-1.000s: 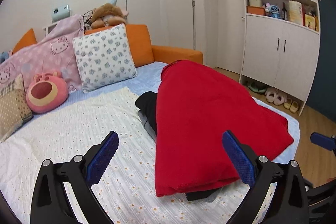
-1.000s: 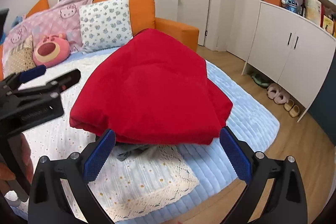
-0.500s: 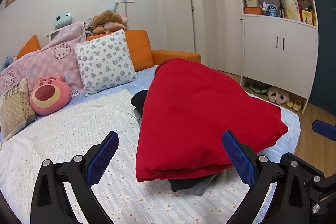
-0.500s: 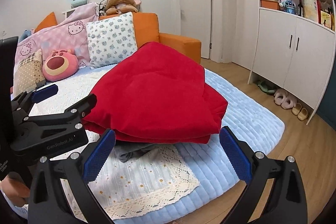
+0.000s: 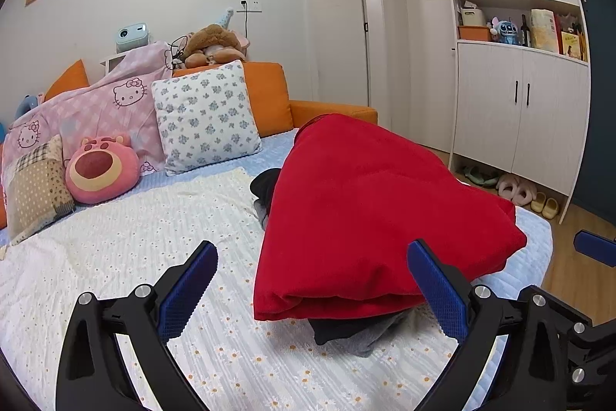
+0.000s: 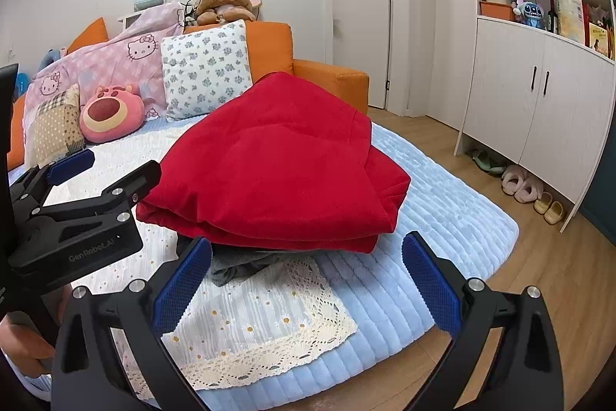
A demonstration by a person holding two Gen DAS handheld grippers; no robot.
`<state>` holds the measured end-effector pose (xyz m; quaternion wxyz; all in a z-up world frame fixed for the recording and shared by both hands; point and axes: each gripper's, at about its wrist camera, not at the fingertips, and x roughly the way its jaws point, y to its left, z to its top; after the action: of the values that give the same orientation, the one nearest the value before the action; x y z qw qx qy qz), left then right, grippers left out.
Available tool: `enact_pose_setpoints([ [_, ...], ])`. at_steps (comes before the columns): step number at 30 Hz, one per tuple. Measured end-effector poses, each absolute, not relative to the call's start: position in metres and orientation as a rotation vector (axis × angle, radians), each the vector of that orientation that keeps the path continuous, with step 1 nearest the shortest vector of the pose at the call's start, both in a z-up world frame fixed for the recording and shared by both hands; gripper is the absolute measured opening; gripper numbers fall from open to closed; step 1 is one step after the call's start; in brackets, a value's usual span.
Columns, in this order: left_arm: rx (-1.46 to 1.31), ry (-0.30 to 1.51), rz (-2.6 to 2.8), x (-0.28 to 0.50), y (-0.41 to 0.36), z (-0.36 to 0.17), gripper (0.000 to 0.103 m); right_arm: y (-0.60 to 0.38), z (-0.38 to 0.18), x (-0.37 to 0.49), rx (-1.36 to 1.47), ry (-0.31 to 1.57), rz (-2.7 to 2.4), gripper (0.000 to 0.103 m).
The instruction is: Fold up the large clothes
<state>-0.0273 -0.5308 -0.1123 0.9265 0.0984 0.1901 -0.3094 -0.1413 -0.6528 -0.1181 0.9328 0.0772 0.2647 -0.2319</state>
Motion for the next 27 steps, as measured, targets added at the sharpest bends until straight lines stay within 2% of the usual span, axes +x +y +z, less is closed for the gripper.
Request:
enact_pose_setpoints([
  [12,0.185,0.409,-0.652,-0.025,-0.521,-0.117,0.100,-0.654,-0.116,-0.144,0.168,0.517,-0.490,0.098],
  [27,0.188,0.403,-0.653,-0.026,-0.521,-0.113,0.100,-0.648,-0.115,-0.167,0.122,0.358,-0.524,0.098],
])
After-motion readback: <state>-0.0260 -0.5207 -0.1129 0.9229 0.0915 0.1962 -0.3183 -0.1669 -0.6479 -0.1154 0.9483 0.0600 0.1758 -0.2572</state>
